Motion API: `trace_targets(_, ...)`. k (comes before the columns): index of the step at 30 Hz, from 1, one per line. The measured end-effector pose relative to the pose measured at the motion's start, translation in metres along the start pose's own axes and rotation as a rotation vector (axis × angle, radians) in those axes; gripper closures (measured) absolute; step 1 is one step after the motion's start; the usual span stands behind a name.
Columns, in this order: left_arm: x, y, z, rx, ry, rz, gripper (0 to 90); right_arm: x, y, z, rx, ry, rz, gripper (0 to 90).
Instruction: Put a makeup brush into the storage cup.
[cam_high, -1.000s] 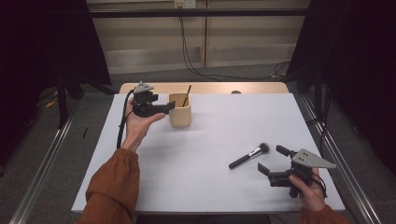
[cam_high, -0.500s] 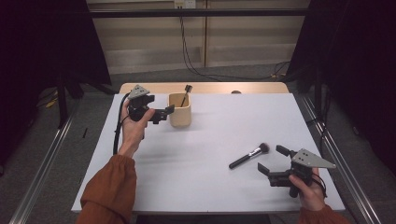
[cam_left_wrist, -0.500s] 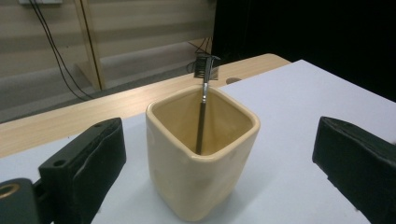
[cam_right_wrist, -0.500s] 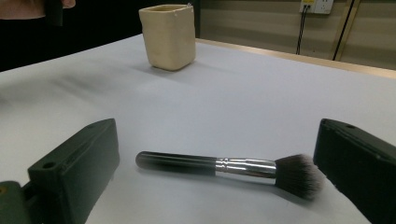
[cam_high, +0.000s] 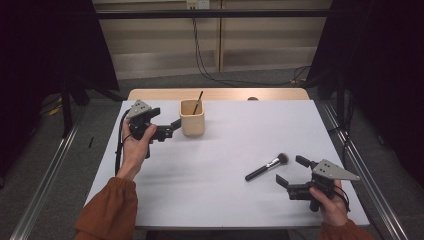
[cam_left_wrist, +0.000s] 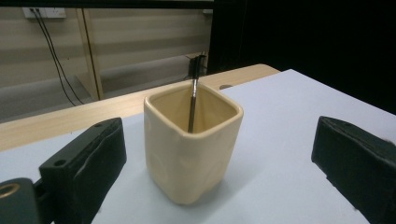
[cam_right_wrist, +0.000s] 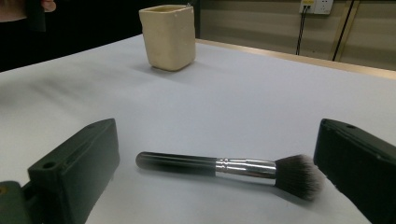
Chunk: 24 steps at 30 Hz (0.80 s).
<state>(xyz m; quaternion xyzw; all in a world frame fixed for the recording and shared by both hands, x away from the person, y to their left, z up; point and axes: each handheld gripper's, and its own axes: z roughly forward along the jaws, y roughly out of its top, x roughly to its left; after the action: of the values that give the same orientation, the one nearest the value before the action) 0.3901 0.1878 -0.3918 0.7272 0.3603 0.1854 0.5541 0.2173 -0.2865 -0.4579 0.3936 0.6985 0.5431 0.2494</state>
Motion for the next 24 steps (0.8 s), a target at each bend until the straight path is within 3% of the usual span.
trace_targets(18,-0.015,-0.023,-0.036,-0.029,-0.007,0.063,3.0,0.000,0.000,0.000,0.001,0.000,-0.002,0.1)
trace_targets(24,-0.017,-0.032,-0.047,-0.036,0.007,0.055,2.6,0.001,0.000,0.000,0.000,0.001,-0.002,0.1)
